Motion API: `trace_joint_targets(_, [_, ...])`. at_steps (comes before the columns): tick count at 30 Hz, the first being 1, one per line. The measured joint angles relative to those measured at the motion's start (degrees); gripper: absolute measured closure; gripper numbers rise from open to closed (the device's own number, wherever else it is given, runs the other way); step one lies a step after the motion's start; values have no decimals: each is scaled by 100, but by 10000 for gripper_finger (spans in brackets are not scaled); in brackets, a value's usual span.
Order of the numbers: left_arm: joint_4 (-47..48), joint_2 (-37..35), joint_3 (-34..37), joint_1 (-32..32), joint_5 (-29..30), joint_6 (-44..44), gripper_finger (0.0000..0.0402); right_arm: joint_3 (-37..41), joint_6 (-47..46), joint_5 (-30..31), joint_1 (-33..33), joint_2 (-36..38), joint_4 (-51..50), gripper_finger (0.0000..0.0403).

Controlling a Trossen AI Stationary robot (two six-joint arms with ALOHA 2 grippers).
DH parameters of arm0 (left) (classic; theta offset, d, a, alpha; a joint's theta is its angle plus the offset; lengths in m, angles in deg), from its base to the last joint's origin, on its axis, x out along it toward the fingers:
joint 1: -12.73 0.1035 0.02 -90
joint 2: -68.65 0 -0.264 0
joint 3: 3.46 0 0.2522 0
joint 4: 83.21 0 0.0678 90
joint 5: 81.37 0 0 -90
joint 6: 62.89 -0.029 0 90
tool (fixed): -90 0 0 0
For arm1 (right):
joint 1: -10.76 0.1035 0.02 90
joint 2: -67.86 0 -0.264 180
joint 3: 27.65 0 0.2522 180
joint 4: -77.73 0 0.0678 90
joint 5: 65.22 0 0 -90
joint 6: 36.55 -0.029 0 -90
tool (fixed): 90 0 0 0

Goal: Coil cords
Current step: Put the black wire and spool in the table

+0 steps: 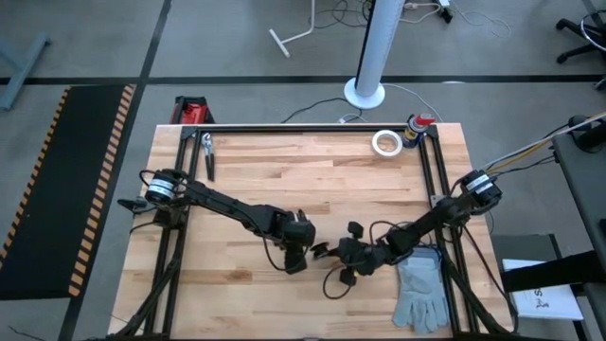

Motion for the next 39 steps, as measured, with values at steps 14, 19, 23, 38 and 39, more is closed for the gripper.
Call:
trace_joint_targets(14, [-906,75,0,-63,365,52,317,2,-90,-43,132,0,-154,402])
trace_joint_targets(19, [-1002,236,2,-63,365,41,317,4,-183,-55,201,0,-158,376])
trace_joint_targets(23, [-1024,249,2,-63,461,-16,317,4,-348,-56,253,0,-216,337])
trace_joint_targets(38, [-1148,249,-171,-59,520,-116,314,11,-938,-18,444,2,-507,258])
trace_joint_targets(39, [-1162,249,-178,-59,520,-118,314,11,-972,-13,444,2,-503,258])
